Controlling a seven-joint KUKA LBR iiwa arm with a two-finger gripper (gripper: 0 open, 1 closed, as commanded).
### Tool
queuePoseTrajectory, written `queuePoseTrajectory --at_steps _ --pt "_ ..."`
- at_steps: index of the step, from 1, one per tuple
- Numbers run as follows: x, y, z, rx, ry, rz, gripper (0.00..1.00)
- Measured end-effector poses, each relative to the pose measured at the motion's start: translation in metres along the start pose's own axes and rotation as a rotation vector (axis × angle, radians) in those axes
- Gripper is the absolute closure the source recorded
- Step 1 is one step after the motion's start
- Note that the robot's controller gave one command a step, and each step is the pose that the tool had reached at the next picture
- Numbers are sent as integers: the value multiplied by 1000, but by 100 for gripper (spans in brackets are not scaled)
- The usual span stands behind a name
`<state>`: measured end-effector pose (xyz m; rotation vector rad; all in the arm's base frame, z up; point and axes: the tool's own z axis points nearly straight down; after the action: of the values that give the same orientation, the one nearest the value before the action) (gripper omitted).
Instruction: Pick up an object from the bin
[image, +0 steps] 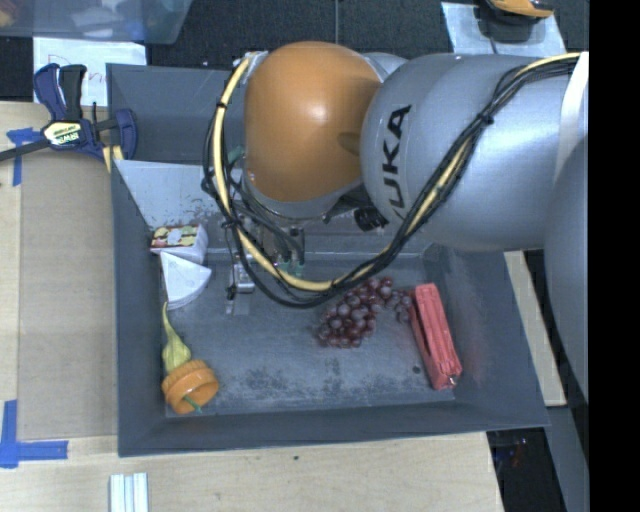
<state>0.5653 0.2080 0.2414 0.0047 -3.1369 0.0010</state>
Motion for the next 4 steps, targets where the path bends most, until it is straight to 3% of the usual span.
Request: queuePoseTrajectory --at_steps 1,2,3,4 --pt "-2 -1 -5 -2 -8 4 0" --pt "-33 18 85 -4 -12 47 0" --pt "-62 29 151 -6 -36 -264 0" --pt "-56 34 172 0 -17 -414 0"
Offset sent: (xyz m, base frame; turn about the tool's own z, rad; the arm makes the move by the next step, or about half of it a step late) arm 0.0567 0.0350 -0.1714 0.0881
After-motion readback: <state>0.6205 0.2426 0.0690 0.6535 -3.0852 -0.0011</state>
